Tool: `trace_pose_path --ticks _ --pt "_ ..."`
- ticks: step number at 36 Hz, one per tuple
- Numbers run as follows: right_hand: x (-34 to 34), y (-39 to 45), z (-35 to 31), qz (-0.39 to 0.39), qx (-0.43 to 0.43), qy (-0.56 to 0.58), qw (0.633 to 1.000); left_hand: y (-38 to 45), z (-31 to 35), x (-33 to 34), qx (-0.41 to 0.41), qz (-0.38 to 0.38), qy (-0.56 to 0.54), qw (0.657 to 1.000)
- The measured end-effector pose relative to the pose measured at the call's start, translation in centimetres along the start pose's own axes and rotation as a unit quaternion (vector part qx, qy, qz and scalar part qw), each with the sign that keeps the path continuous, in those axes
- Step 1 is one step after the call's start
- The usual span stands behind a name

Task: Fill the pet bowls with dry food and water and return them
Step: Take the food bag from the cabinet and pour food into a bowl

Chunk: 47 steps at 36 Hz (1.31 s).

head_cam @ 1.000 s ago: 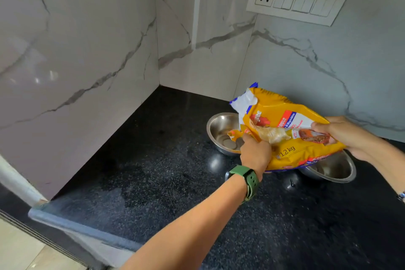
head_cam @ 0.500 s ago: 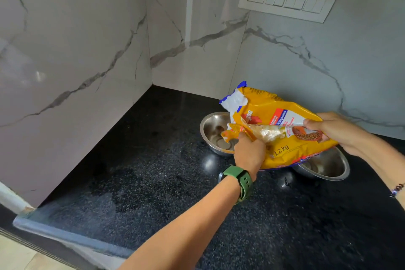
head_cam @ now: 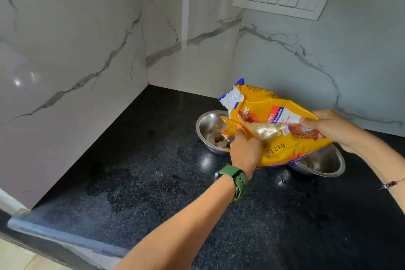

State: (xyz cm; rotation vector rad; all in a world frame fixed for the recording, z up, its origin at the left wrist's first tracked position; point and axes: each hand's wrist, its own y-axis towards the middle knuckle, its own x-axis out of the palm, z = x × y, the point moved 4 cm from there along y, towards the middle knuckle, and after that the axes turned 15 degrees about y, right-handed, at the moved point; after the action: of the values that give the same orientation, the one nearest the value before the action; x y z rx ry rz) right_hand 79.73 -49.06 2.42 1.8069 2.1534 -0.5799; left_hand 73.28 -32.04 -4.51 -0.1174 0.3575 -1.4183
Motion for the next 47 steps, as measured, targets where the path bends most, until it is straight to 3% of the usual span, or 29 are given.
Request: trace_pose_path --ticks 12,18,25,32,38,47 --pt "-1.1 -1.1 -1.4 0.034 -0.043 0.010 0.998 -1.3 1.2 -0.2 0.063 0.038 -0.006 0.997" --pt "-0.3 -0.4 0.2 0.012 -0.005 -0.040 0.999 -1.3 0.4 -0.1 0.004 0.009 -0.005 1.000" --pt "-0.2 -0.5 0.9 0.022 -0.010 -0.023 0.999 -1.0 0.1 -0.1 0.007 0.012 0.001 1.000" --pt "-0.9 -0.8 0.4 0.056 -0.049 -0.002 0.997 -2.0 1.2 -0.9 0.067 0.029 0.027 0.997" --pt "0.4 -0.8 1.4 0.034 -0.029 -0.016 0.999 -1.4 0.1 -0.7 0.017 0.014 0.027 0.999" --pt "-0.3 -1.8 -0.2 0.059 -0.064 0.010 0.996 -2.2 1.4 -1.1 0.052 0.022 0.031 0.998"
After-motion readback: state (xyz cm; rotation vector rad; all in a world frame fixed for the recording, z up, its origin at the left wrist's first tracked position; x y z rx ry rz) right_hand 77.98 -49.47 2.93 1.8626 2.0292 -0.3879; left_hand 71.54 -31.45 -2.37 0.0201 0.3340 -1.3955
